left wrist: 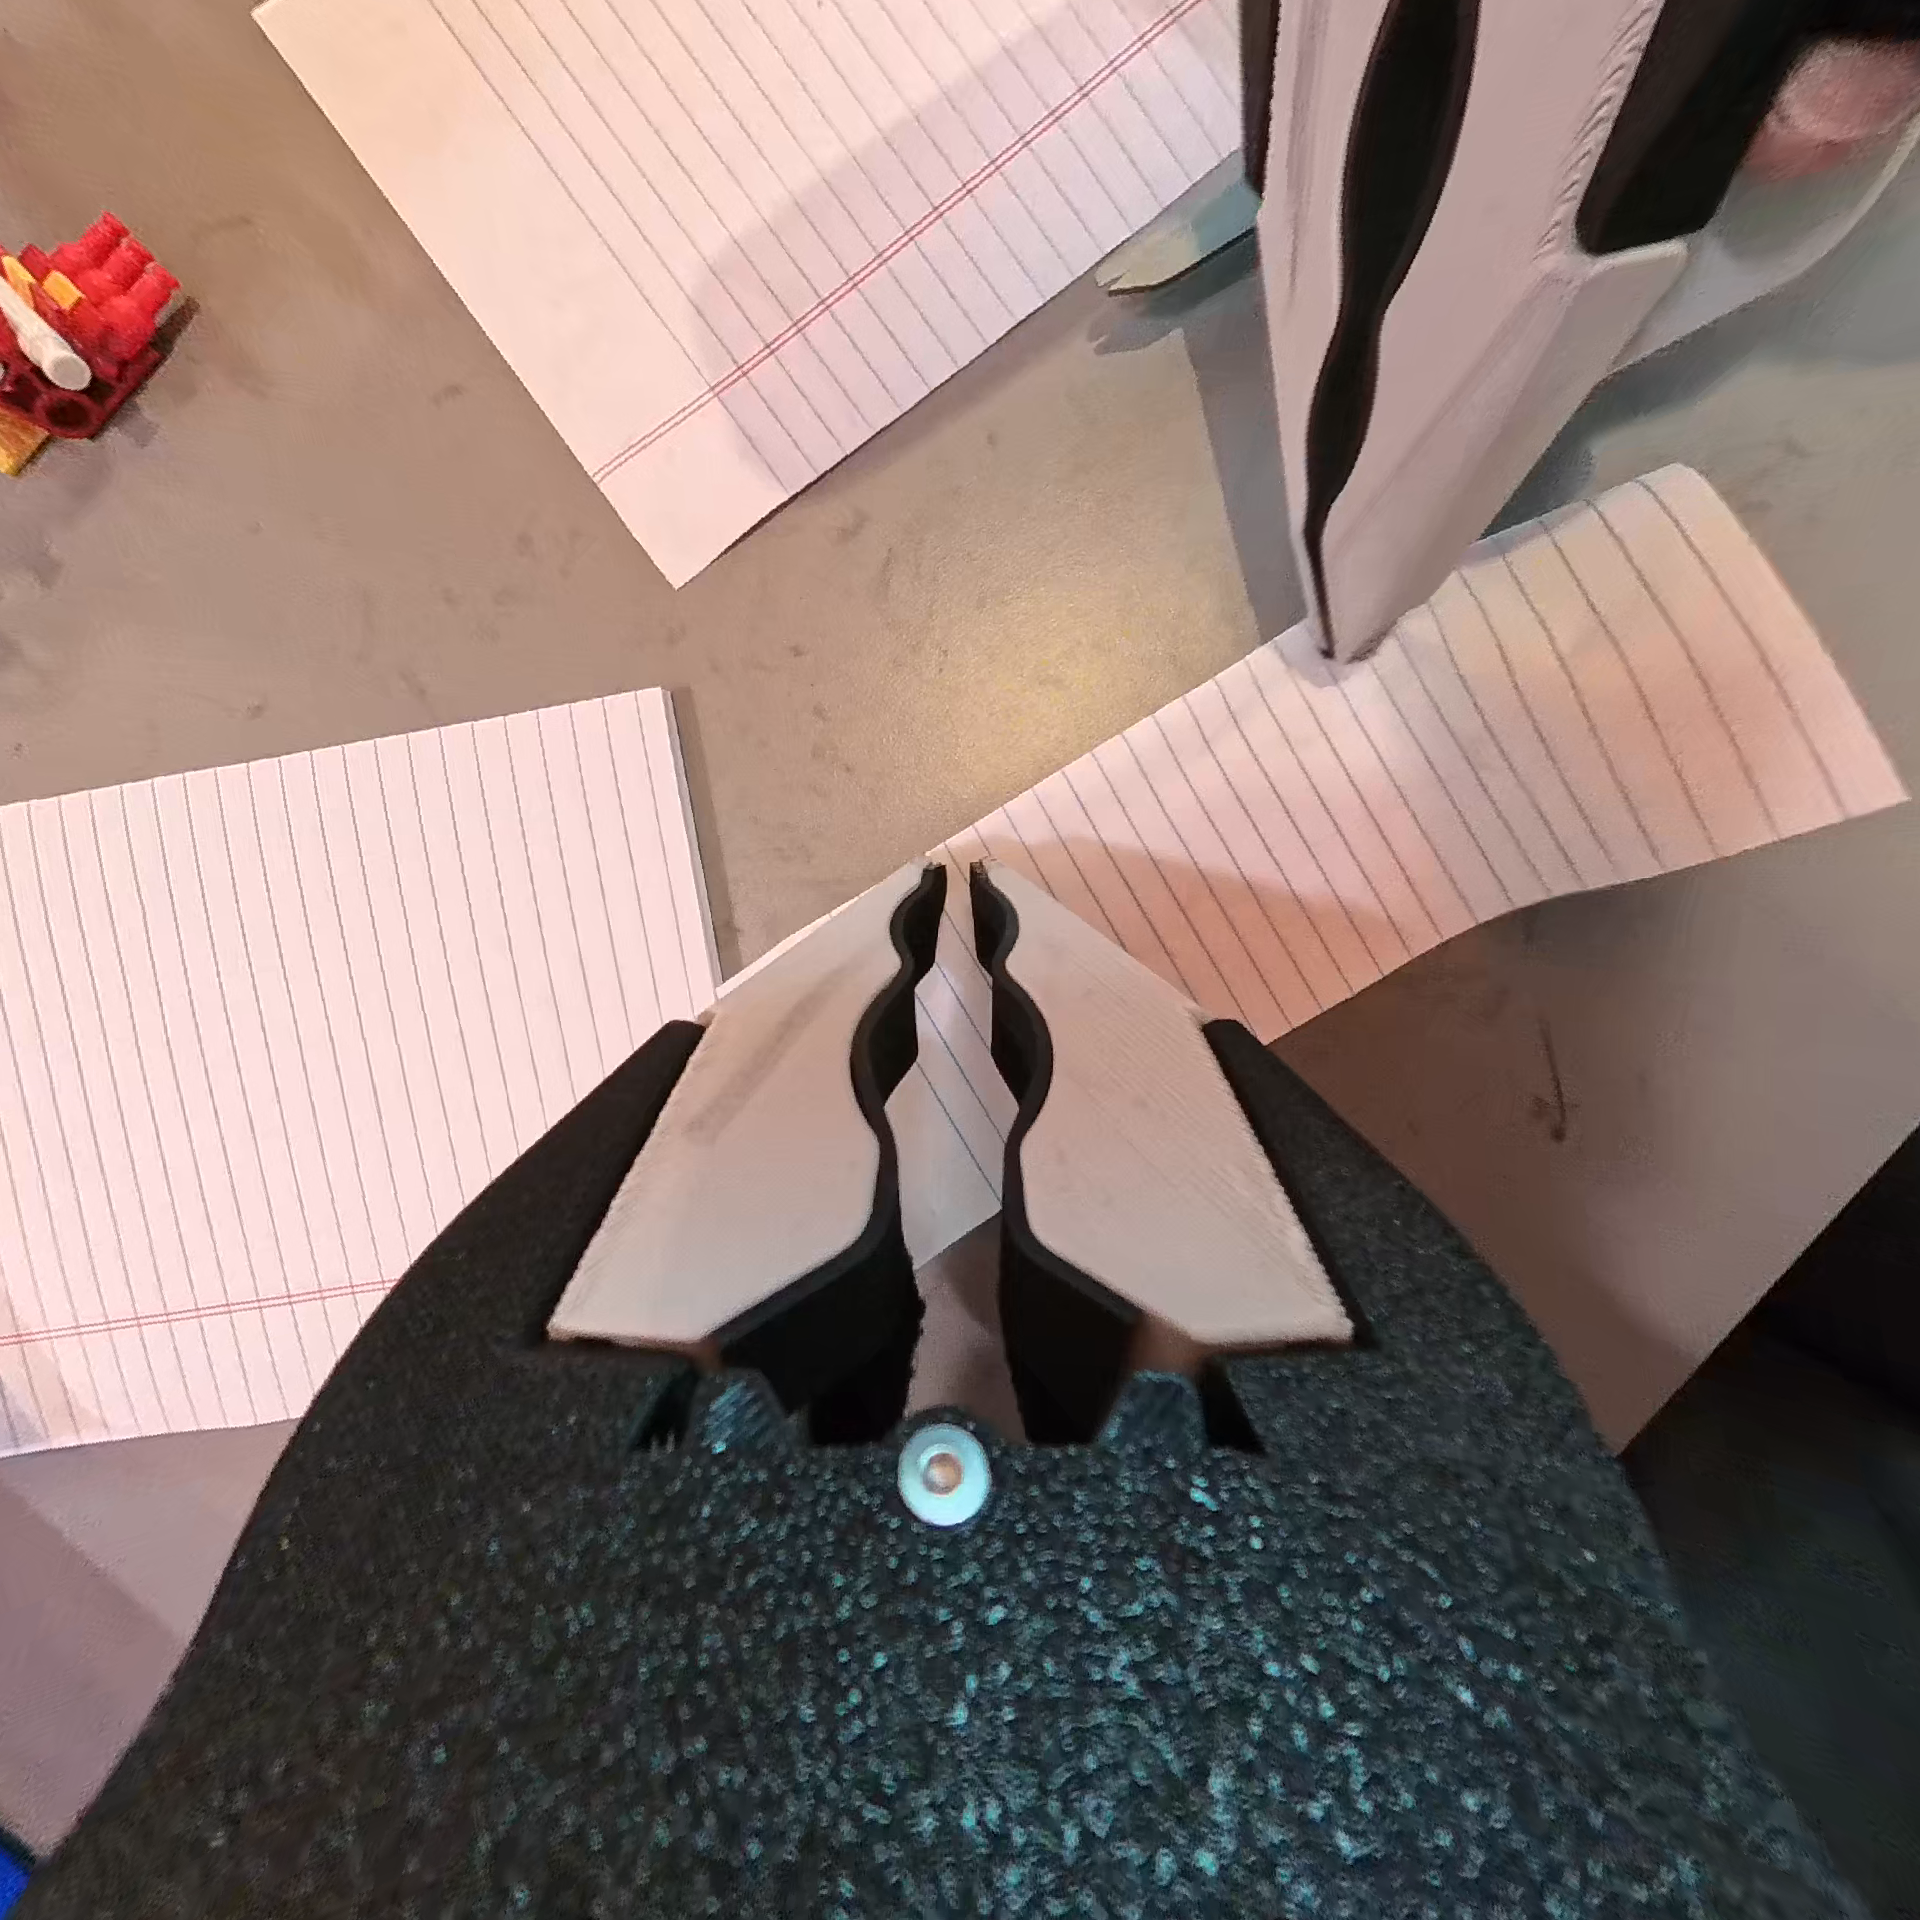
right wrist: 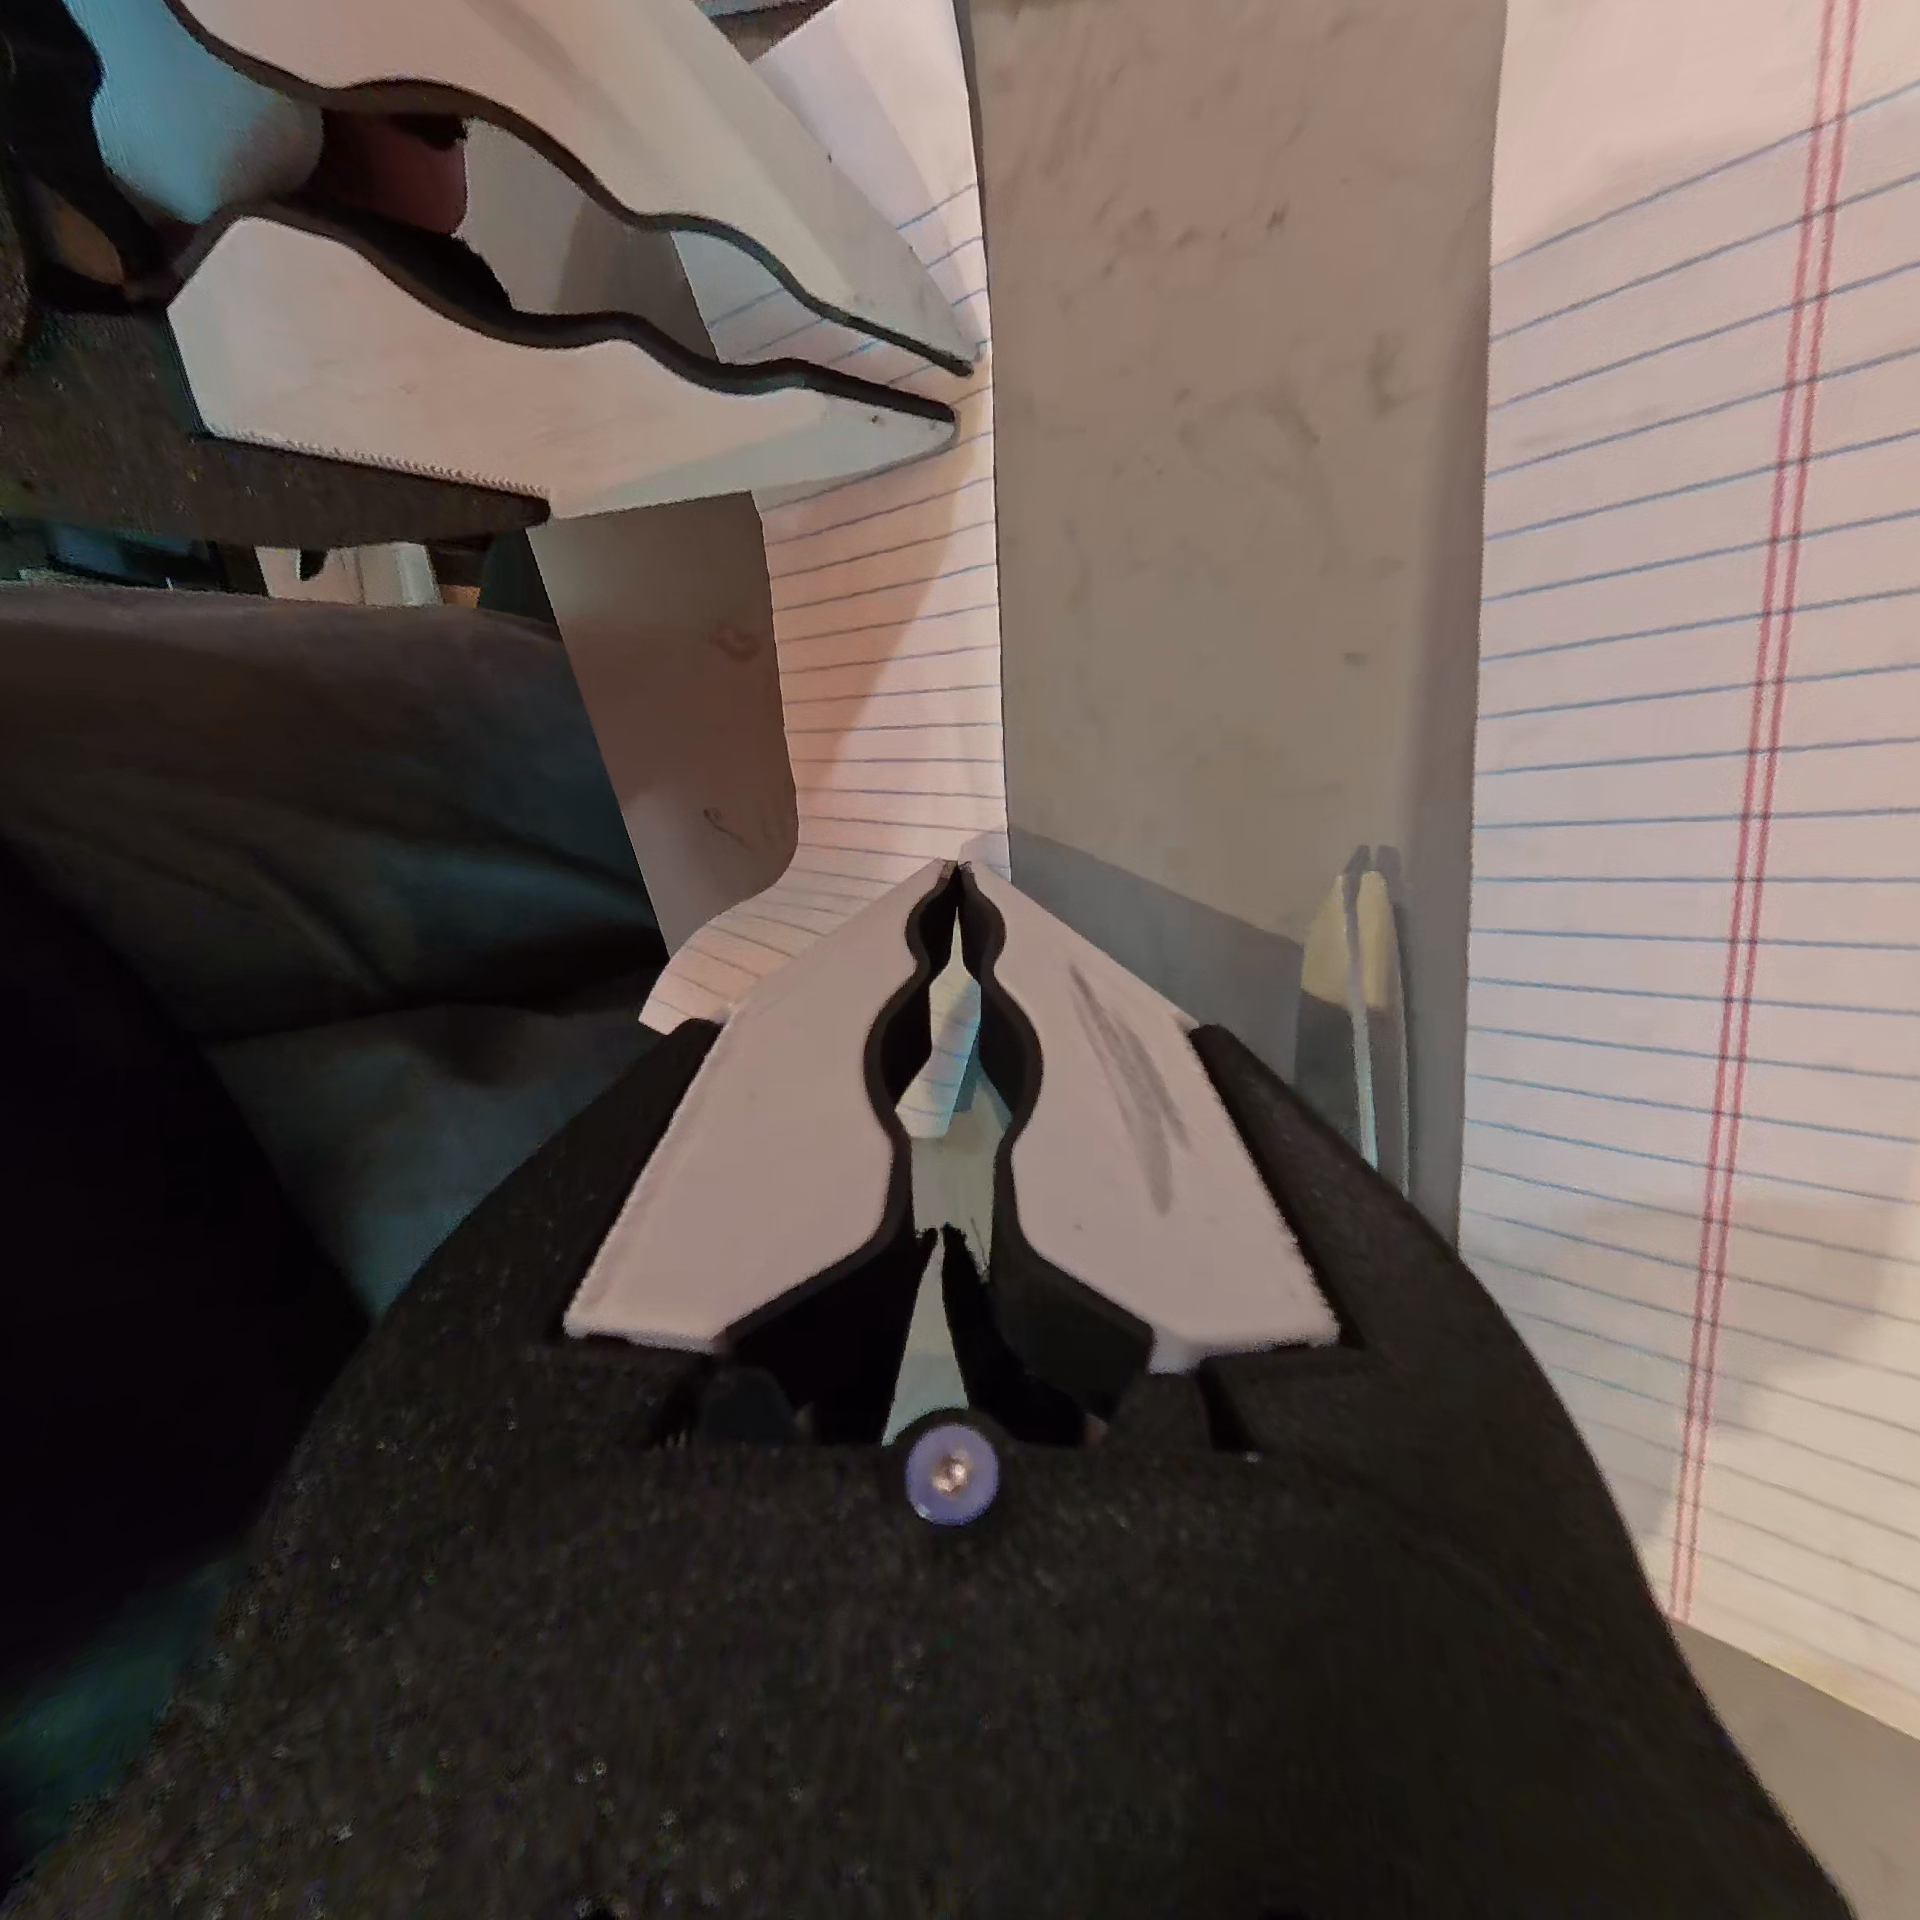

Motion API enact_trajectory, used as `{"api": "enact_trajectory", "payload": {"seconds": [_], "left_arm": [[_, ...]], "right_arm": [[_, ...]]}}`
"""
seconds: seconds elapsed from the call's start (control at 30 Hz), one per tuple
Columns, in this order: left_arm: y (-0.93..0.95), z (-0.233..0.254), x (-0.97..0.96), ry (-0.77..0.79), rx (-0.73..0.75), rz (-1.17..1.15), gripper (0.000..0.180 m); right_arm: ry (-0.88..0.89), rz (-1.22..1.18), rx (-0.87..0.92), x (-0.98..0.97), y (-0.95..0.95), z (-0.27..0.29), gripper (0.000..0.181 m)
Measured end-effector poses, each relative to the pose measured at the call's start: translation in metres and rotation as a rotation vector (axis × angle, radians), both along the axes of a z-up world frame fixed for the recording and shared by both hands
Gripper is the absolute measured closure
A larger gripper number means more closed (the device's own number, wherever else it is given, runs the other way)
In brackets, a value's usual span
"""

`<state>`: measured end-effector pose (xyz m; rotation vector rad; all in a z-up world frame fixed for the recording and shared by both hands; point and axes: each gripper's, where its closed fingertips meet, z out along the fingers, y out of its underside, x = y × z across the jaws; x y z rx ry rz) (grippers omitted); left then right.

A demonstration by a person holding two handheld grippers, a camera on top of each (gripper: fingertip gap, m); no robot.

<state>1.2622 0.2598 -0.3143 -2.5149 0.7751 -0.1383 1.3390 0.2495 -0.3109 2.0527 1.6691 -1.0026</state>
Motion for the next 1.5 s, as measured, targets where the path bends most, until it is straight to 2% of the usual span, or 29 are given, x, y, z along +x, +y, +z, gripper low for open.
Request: {"api": "enact_trajectory", "payload": {"seconds": [0.6,1.27,1.5], "left_arm": [[0.000,0.000,0.002,-0.001,-0.008,-0.004,0.174],[0.000,0.000,0.003,-0.006,-0.013,-0.008,0.174],[0.000,0.000,0.005,0.048,-0.030,-0.159,0.175]], "right_arm": [[-0.070,0.106,0.020,0.026,-0.001,-0.001,0.181],[-0.097,0.046,-0.062,0.055,-0.004,0.000,0.181],[-0.044,0.063,-0.082,0.035,-0.012,0.011,0.181]]}}
